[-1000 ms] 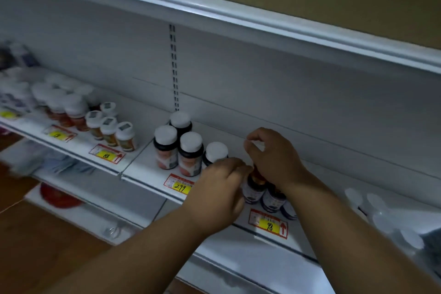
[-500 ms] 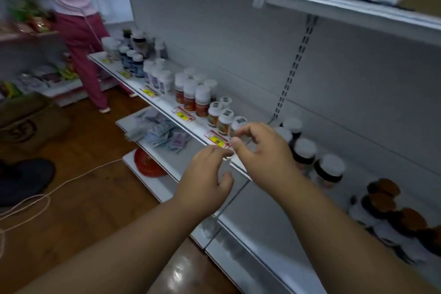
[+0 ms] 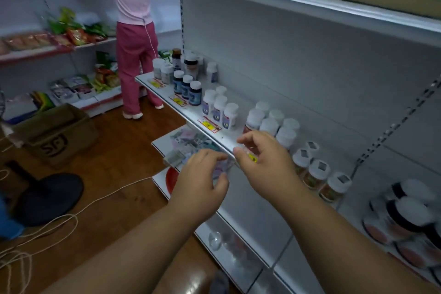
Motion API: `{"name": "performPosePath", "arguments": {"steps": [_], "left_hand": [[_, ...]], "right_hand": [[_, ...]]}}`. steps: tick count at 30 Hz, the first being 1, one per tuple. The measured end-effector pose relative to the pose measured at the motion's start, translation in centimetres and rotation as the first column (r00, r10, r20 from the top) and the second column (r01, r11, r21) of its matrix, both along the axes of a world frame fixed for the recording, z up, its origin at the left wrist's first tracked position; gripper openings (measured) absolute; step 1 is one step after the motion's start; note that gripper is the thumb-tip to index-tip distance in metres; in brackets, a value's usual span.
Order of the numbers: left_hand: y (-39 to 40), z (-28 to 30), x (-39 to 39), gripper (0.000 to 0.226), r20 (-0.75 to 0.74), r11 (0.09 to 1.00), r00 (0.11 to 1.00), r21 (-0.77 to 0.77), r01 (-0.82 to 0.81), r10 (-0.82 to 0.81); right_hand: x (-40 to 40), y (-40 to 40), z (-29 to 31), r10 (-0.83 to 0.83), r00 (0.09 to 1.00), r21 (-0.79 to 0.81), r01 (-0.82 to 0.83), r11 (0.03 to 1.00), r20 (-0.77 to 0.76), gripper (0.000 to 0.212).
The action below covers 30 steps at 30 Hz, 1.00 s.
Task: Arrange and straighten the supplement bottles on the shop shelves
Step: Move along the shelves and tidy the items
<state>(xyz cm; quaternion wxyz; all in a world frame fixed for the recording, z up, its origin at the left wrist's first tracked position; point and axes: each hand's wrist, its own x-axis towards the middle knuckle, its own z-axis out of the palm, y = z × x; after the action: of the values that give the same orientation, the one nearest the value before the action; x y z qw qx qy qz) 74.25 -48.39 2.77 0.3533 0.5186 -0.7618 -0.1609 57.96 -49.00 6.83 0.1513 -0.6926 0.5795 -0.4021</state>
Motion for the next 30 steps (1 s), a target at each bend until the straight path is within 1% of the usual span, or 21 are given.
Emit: {"name": "performPosePath", "arguments": {"steps": [2,5,10,14,17,20,23,25,28,30], "left_hand": [[-3.6,0.0,0.2,0.034,0.006,1.0,1.0,-0.017,0.01,-0.01],[-8.9,0.5,0.9,0.034,0.015,0.999,1.0,-0.028,-0.024,0.025],[-16.5,2.4,3.3,0.034,0.017,0.998,0.998,-0.03,-0.058,0.058],[-22.1,1.9,5.1,0.033,0.024,0.998,0.998,-0.023,-0.06,0.061],[-27.3,1.4,7.2,0.032,0.017,0.999,1.0,-0.029,-0.021,0.021],[-33.6,0.9,9.6,0.033,0.01,1.0,1.0,-0.022,0.02,-0.019],[-40.0,0.9,11.8,0.034,0.006,0.991,0.991,-0.02,0.133,-0.133],[-43.5,1.0,13.0,0.034,0.017,0.979,0.98,-0.036,0.201,-0.2],[-47.3,1.9,14.2,0.032,0.026,0.952,0.955,-0.077,0.297,-0.295],[-49.1,2.0,14.5,0.03,0.042,0.929,0.933,-0.083,0.36,-0.357]], "right_hand": [[0.6,-3.9,-0.1,-0.001,1.0,-0.013,0.001,1.0,0.014,0.011],[1.6,-9.7,0.2,0.036,0.999,-0.033,-0.035,0.999,0.023,0.015],[4.0,-18.7,2.2,0.068,0.997,0.005,-0.068,0.998,0.031,0.011],[6.4,-24.5,2.3,0.107,0.994,0.033,-0.106,0.994,-0.028,0.011],[8.0,-29.8,2.0,0.052,0.997,0.06,-0.048,0.997,-0.064,0.013],[9.4,-36.7,1.6,-0.046,0.985,0.037,0.053,0.998,-0.167,0.026],[10.5,-44.0,1.1,-0.137,0.938,0.043,0.159,0.986,-0.318,0.033],[10.7,-48.1,0.4,-0.165,0.884,0.123,0.24,0.963,-0.437,0.035],[10.0,-52.2,-1.2,-0.134,0.791,0.238,0.334,0.912,-0.597,0.03],[9.9,-53.1,-2.3,-0.101,0.781,0.303,0.354,0.885,-0.616,0.029]]}}
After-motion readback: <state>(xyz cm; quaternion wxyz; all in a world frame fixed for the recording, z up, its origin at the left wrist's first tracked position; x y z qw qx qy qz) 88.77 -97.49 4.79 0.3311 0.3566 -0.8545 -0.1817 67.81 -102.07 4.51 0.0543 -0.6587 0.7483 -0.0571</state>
